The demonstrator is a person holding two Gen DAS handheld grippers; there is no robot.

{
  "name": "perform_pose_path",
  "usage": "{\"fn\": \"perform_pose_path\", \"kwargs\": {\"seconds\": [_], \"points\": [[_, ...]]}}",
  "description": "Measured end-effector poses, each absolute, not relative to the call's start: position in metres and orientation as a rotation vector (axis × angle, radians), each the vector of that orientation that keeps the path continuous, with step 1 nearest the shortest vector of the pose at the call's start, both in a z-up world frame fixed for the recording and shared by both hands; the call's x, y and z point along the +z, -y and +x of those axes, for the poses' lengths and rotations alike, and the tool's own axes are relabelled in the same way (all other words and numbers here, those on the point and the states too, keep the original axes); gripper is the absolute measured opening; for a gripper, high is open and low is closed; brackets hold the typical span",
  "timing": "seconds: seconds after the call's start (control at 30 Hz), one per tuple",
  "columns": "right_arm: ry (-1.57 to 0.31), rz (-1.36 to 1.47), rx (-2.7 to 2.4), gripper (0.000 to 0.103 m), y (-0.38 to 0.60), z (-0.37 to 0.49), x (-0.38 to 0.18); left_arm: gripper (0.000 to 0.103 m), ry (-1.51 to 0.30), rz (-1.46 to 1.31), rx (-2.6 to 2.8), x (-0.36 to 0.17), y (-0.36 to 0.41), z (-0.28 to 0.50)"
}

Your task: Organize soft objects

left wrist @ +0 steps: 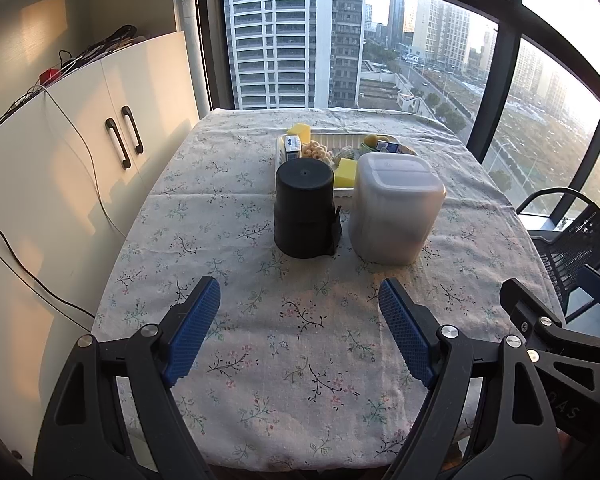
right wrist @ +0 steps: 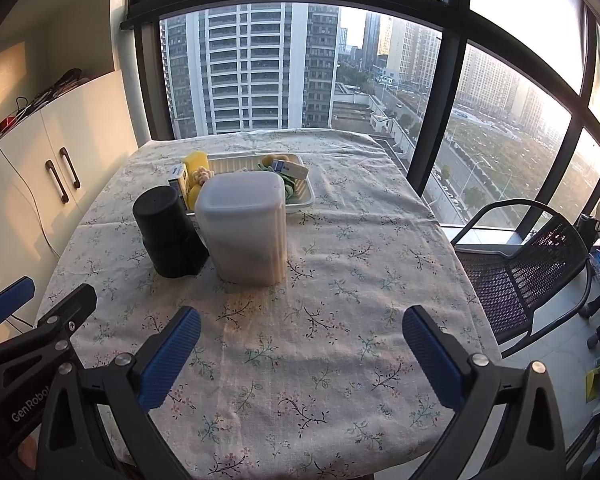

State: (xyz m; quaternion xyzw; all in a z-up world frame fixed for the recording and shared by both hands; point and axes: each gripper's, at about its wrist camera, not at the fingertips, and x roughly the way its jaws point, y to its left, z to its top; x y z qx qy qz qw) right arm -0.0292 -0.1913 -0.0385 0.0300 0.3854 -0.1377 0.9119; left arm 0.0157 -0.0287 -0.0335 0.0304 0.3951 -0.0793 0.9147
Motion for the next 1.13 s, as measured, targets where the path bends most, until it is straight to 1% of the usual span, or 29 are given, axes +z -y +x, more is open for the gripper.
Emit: {"fn": "perform_pose_path", "kwargs": {"seconds": [0.53, 0.73, 1.13], "points": [[-0.794, 0.064, -0.286, 0.103, 0.189, -0.03, -0.038, 0.081, -0.751, 0.116, -0.128, -0.031, 0.031, 0.007], [-0.793, 0.057, -0.276, 0.103, 0.186, -0.03, -0.04, 0.081, -0.774, 0.079, -0.135, -0.035, 0.026, 0.007], [-0.789, 0.049, -0.266, 0.103, 0.183, -0.032, -0.039, 0.081, -0.726, 0.088, -0.128, -0.034, 0.026, 0.002]]}}
